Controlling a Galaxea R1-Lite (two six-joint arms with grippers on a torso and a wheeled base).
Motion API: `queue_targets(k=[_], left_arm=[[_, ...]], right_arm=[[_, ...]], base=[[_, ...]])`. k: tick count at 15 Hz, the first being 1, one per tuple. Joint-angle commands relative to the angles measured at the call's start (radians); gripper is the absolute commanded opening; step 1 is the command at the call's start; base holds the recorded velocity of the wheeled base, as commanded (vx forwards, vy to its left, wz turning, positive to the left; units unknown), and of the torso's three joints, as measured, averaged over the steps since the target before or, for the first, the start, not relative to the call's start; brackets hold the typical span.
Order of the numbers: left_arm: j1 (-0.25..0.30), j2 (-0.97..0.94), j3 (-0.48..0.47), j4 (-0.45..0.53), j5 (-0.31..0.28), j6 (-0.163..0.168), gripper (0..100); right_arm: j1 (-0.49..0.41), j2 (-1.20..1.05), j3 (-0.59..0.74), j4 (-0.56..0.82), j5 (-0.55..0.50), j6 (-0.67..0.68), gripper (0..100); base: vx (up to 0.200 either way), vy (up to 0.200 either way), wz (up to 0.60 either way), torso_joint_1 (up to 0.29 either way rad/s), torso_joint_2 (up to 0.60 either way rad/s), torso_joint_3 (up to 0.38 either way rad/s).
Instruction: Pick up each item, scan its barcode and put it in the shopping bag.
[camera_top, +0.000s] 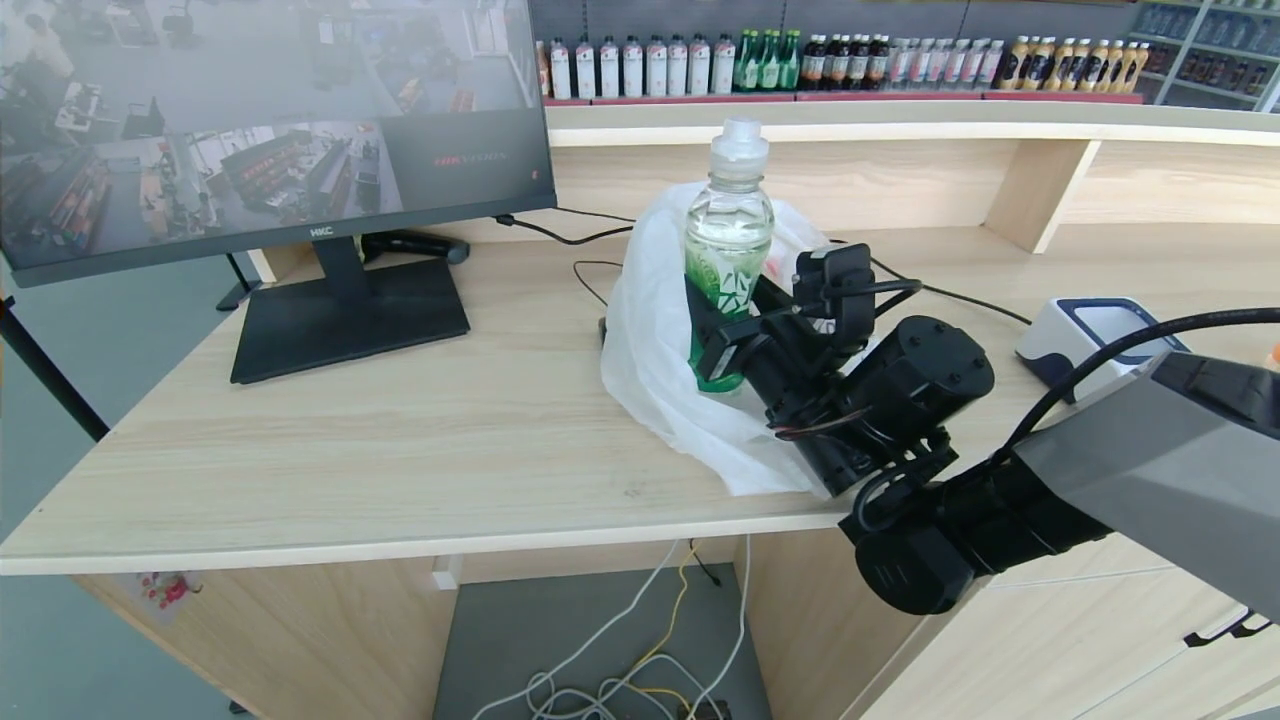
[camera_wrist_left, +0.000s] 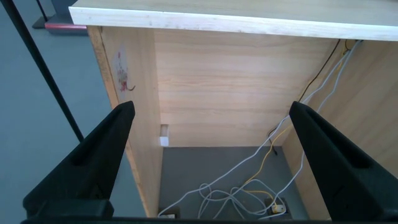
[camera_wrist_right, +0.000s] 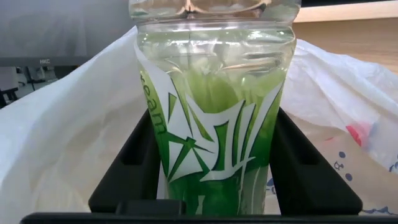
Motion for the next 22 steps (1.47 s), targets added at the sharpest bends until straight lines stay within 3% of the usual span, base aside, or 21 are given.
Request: queue_targets(k=[1,2,3,11,22], left_arm=[[0.000,0.000,0.000,0.000,0.000,0.000,100],[0.000,0.000,0.000,0.000,0.000,0.000,100],[0.000,0.000,0.000,0.000,0.000,0.000,100],[0.000,0.000,0.000,0.000,0.000,0.000,100],[0.000,0.000,0.000,0.000,0.000,0.000,100]], right_arm=[[0.000,-0.003,0.001,-0.001,-0.001,0.000,0],[0.000,-0.004,0.001,-0.001,0.001,0.000,0],[0.002,-0.012,0.002,-0.001,-0.001,-0.002,100],[0.016,-0.096,0.090,-0.001,-0.007,0.003,100],[0.034,-0.363,0.345,-0.001,-0.007,0.029,100]], base=[[0.000,0.000,0.00,0.000,0.00,0.000],[0.000,0.000,0.00,0.000,0.00,0.000],[0.000,0.000,0.00,0.000,0.00,0.000],[0.000,0.000,0.00,0.000,0.00,0.000],[0.000,0.000,0.00,0.000,0.00,0.000]])
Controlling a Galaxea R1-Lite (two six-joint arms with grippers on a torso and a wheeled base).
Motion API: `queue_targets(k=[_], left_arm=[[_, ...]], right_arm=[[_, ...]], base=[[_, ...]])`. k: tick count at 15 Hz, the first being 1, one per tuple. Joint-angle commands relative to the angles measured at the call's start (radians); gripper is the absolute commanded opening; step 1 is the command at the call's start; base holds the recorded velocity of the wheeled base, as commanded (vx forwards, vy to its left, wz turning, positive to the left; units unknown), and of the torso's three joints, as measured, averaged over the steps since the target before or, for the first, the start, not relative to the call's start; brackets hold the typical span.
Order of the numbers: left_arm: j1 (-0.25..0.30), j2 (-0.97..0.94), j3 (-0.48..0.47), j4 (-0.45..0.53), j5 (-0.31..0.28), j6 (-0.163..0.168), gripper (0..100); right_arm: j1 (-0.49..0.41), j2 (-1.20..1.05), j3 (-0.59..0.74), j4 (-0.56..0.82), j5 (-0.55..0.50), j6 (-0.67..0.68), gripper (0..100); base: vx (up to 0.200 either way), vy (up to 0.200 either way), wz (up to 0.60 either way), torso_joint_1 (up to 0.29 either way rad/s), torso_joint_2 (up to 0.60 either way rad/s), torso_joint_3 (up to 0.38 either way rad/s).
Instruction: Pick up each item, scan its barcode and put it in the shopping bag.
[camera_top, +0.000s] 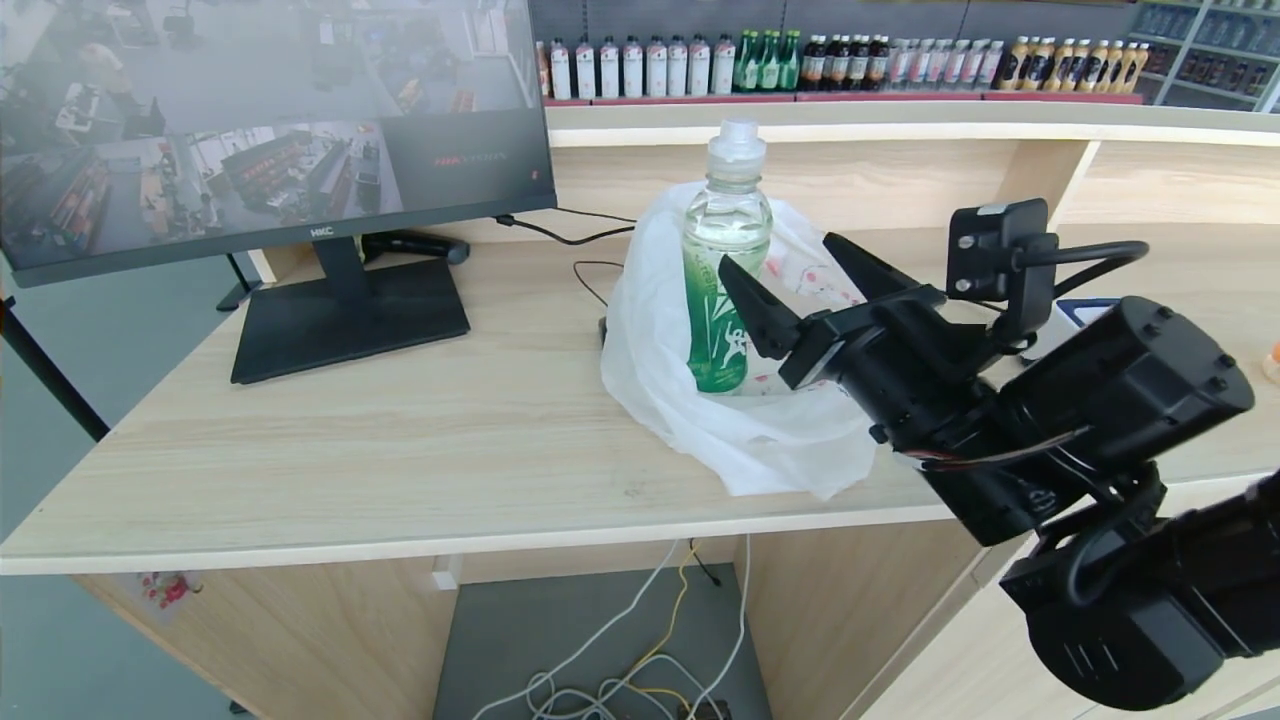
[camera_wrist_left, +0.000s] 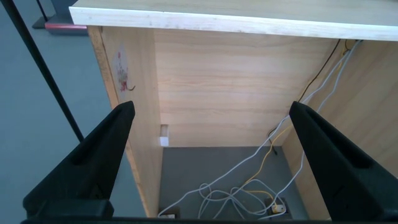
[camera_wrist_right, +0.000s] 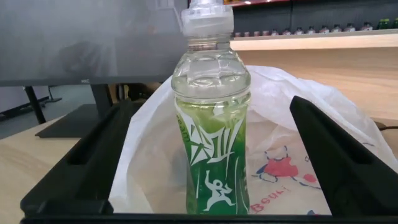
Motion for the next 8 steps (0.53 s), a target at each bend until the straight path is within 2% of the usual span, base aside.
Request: queue_targets(k=[1,5,8], left_arm=[[0.000,0.000,0.000,0.000,0.000,0.000,100],[0.000,0.000,0.000,0.000,0.000,0.000,100],[0.000,0.000,0.000,0.000,0.000,-0.002,100]], right_arm=[[0.005,-0.063,0.043,-0.001,0.001,-0.001,100],[0.007,-0.069,0.044,-0.001,0.001,0.001,100],[0.007,-0.066,0.041,-0.001,0.001,0.001,100]], base=[[0.000,0.000,0.00,0.000,0.00,0.000],[0.000,0.000,0.00,0.000,0.00,0.000],[-0.200,0.000,0.00,0.002,0.00,0.002]])
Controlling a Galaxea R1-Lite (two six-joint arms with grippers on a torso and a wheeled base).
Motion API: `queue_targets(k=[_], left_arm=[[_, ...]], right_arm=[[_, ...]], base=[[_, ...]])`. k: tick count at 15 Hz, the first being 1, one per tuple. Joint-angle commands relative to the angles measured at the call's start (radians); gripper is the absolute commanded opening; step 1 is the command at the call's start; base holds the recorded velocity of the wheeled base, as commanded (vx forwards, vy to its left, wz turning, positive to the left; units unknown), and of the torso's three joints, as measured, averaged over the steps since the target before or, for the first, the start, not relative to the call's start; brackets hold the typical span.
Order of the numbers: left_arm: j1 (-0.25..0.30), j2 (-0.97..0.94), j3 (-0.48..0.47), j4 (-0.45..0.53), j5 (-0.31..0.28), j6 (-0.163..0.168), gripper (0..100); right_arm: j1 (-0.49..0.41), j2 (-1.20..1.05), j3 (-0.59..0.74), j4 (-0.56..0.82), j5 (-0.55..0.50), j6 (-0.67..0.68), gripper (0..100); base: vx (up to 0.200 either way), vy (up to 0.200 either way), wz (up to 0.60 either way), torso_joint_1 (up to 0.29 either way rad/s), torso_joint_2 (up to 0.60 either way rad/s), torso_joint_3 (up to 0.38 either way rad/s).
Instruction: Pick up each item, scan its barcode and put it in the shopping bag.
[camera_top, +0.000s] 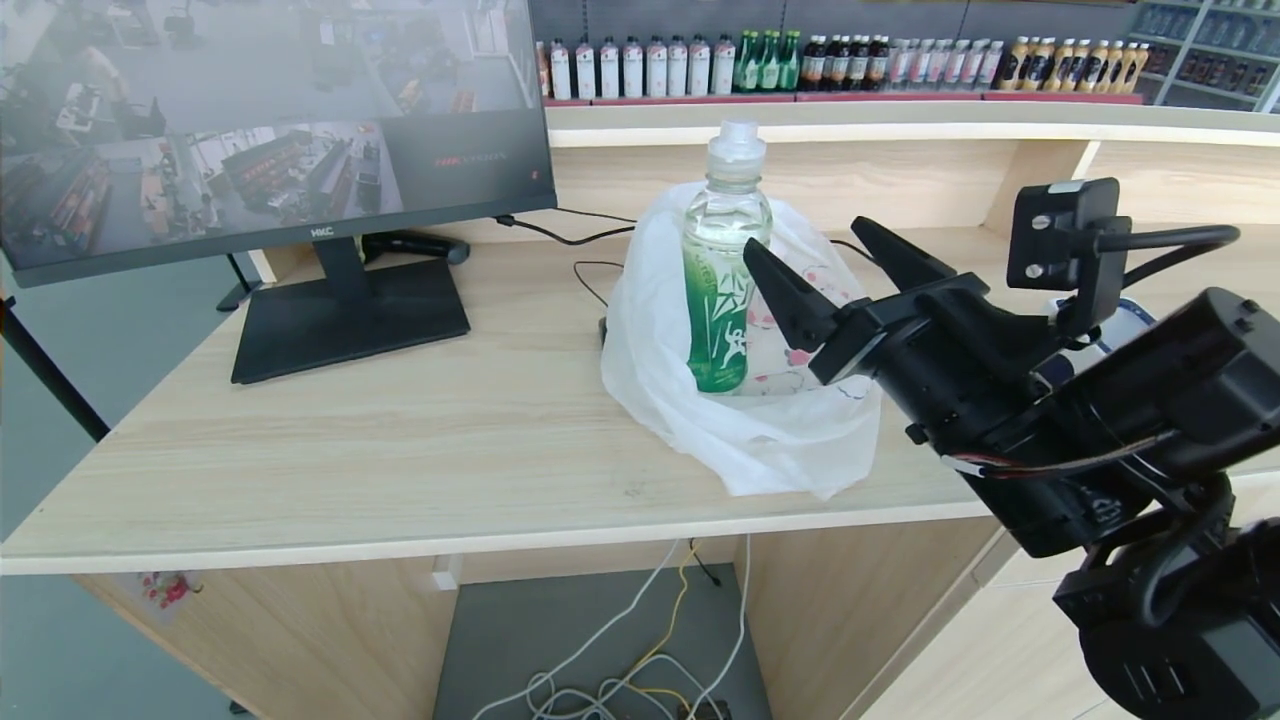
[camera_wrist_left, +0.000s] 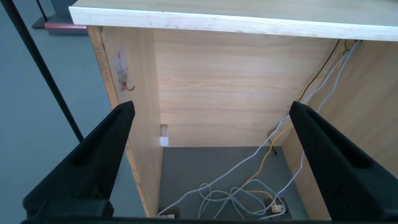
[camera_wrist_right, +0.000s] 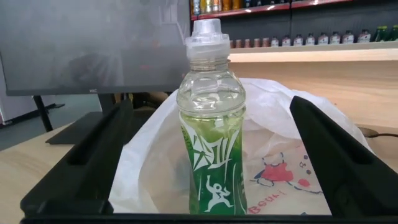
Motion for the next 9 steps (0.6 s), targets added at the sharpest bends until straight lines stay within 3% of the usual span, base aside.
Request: queue_targets(k=[1,7,9], left_arm=[[0.000,0.000,0.000,0.000,0.000,0.000,100],[0.000,0.000,0.000,0.000,0.000,0.004,100],[0.000,0.000,0.000,0.000,0.000,-0.004,100]], right_arm=[[0.000,0.000,-0.001,-0.001,0.000,0.000,100],[0.000,0.000,0.005,-0.001,0.000,0.000,100],[0.000,0.000,0.011,-0.001,0.000,0.000,100]], base=[[-0.200,0.000,0.00,0.012,0.00,0.002],[0.000,0.000,0.00,0.000,0.00,0.000],[0.000,-0.200,0.00,0.007,0.00,0.000]])
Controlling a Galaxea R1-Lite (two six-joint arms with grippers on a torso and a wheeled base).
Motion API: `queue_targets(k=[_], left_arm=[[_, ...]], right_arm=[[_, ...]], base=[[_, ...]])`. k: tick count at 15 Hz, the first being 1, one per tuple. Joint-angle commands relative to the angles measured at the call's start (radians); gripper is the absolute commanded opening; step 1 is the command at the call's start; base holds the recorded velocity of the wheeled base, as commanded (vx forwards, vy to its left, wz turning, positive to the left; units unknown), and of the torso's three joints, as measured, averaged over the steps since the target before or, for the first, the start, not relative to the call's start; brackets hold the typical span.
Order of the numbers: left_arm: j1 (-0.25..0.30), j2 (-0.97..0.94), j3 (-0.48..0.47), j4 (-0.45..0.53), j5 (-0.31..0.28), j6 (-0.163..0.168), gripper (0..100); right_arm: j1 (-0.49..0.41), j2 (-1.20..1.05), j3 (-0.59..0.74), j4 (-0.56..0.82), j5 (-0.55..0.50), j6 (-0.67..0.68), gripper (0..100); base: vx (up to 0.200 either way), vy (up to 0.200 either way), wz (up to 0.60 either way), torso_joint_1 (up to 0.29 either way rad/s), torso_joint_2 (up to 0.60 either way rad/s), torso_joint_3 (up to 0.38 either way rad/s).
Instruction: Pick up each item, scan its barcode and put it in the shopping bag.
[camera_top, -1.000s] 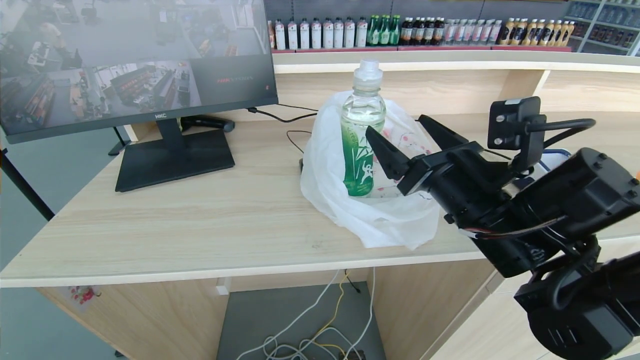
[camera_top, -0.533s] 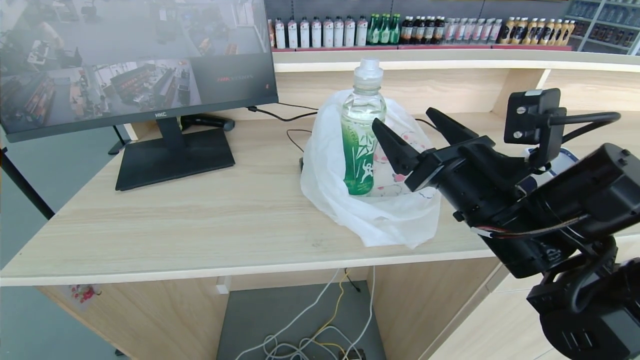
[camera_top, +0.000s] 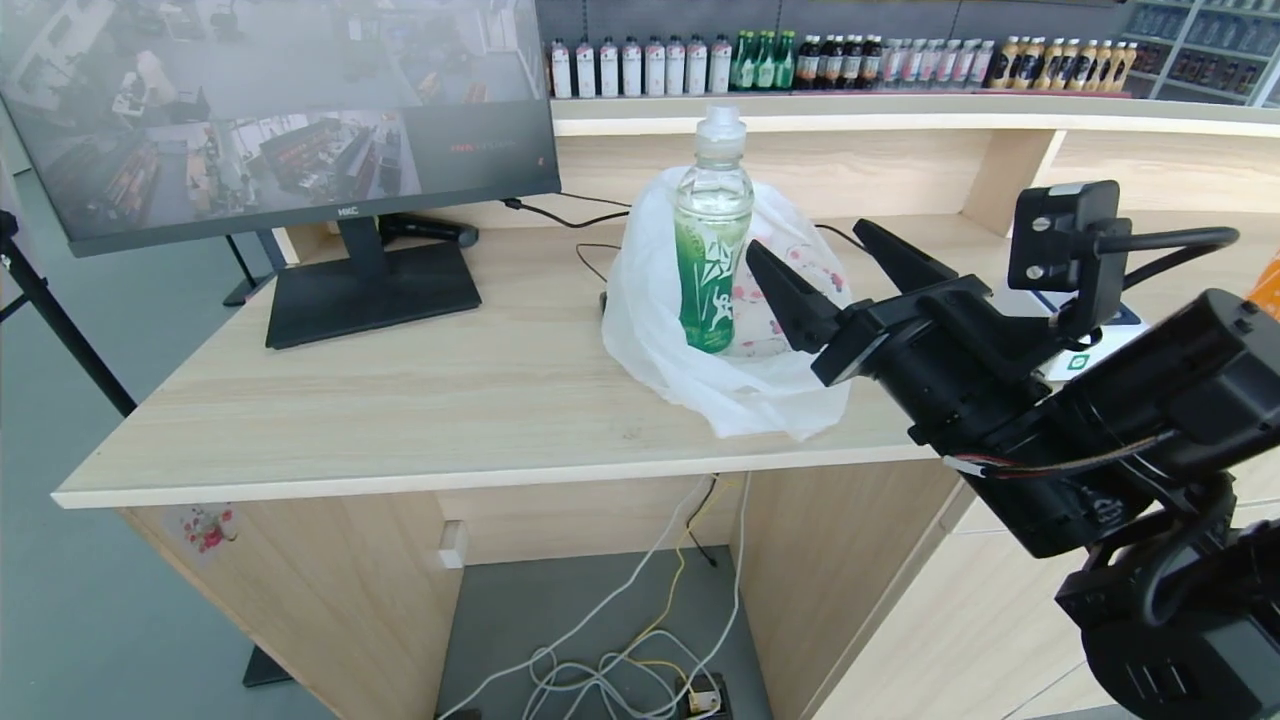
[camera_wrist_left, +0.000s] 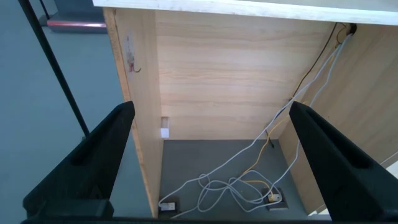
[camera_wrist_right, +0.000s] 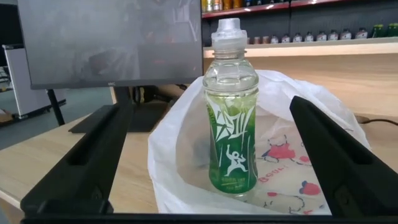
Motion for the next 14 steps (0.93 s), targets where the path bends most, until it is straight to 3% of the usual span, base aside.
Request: queue_targets(k=[1,14], left_arm=[[0.000,0.000,0.000,0.000,0.000,0.000,100],[0.000,0.000,0.000,0.000,0.000,-0.002,100]], right_arm=[[0.001,0.002,0.011,-0.002,0.000,-0.001,100],[0.000,-0.001,0.038,-0.002,0.000,-0.002,100]], base=[[0.000,-0.200,0.00,0.012,0.01,0.002],[0.000,-0.200,0.00,0.005,0.00,0.002]])
